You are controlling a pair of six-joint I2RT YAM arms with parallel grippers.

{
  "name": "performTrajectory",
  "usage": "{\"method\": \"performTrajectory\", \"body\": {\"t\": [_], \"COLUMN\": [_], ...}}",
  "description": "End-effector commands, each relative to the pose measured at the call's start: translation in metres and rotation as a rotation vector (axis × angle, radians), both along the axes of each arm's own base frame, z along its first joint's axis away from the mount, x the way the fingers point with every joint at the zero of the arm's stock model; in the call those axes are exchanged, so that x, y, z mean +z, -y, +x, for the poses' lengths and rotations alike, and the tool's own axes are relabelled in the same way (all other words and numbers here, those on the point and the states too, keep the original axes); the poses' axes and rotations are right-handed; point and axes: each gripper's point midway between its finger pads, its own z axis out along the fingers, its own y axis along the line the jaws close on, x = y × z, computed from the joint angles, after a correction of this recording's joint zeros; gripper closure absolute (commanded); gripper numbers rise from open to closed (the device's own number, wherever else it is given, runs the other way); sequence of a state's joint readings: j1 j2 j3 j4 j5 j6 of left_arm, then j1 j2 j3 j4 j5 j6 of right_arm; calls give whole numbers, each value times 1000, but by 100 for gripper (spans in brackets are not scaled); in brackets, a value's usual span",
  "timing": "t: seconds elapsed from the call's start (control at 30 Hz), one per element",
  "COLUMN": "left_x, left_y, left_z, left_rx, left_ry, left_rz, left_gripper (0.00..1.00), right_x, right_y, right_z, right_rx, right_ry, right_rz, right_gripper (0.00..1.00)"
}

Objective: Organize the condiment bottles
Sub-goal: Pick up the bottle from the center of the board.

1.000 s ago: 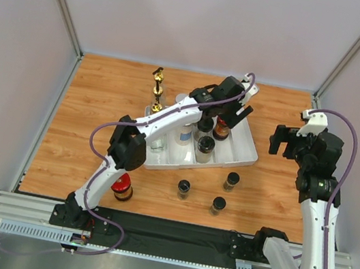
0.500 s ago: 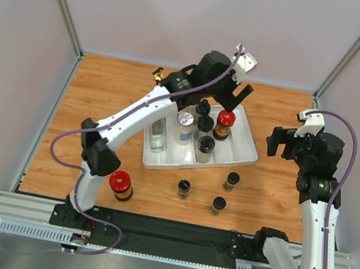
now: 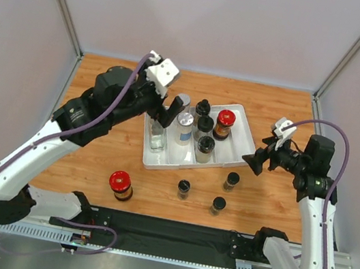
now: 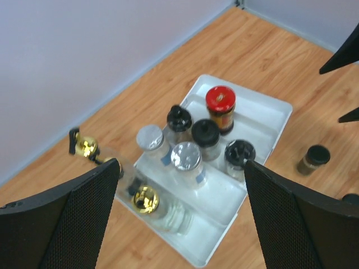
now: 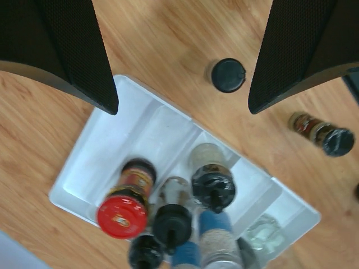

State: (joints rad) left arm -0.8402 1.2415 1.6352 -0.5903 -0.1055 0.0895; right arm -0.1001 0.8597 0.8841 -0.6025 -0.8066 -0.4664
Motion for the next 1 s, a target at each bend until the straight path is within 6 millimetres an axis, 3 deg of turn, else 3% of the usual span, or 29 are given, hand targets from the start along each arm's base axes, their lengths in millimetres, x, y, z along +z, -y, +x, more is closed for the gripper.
{"method": "performTrajectory", "body": {"t": [0.0, 0.03, 0.07, 0.1, 0.17, 0.2, 0.33, 0.37, 0.43, 0.47, 0.53, 0.57, 0.6, 0.63, 0.67, 0.7, 0.73, 0.9, 0.97], "left_x": [-11, -13, -4, -15, -10, -24, -35, -49, -55, -70, -78, -83, -93, -94, -97, -103, -104, -111, -113], "left_y": [-41, -53, -73, -82, -114, -121, -168, -172, -186, -188, -195, -200, -202, -205, -209, -211, -218, -234, -242], "left_z": [-3, -3, -10, -10, -18, -18, -33, -33, -37, -36, -38, -37, -36, -38, -38, -37, -38, -43, -46], "left_rx": [106, 140, 187, 223, 317, 347, 489, 506, 556, 570, 597, 623, 637, 648, 666, 678, 707, 769, 804], "left_ry": [14, 16, 45, 38, 80, 75, 127, 120, 139, 128, 134, 132, 127, 134, 138, 143, 151, 163, 170], "left_rz": [0, -8, -38, -31, -60, -44, -71, -49, -59, -32, -30, -27, -13, -21, -12, 8, 13, 38, 35], "left_gripper": [0, 0, 0, 0, 0, 0, 0, 0, 0, 0, 0, 0, 0, 0, 0, 0, 0, 0, 0], "right_x": [7, 7, 3, -2, -3, -7, -22, -21, -26, -20, -30, -32, -26, -36, -37, -32, -41, -35, -47], "right_y": [-39, -43, -50, -57, -72, -76, -103, -113, -125, -139, -153, -168, -177, -188, -206, -215, -226, -285, -303], "right_z": [-43, -49, -56, -74, -85, -87, -87, -92, -84, -88, -78, -87, -71, -66, -75, -65, -65, -89, -99], "right_rx": [353, 445, 517, 588, 726, 750, 874, 917, 941, 987, 992, 1032, 965, 947, 976, 935, 942, 1031, 1057], "right_ry": [118, 208, 207, 176, 231, 222, 204, 193, 154, 177, 141, 134, 153, 129, 152, 195, 178, 205, 173], "right_rz": [-11, -77, -78, -54, -79, -101, -204, -203, -223, -238, -307, -328, -388, -428, -466, -525, -551, -521, -517], "right_gripper": [0, 0, 0, 0, 0, 0, 0, 0, 0, 0, 0, 0, 0, 0, 0, 0, 0, 0, 0]}}
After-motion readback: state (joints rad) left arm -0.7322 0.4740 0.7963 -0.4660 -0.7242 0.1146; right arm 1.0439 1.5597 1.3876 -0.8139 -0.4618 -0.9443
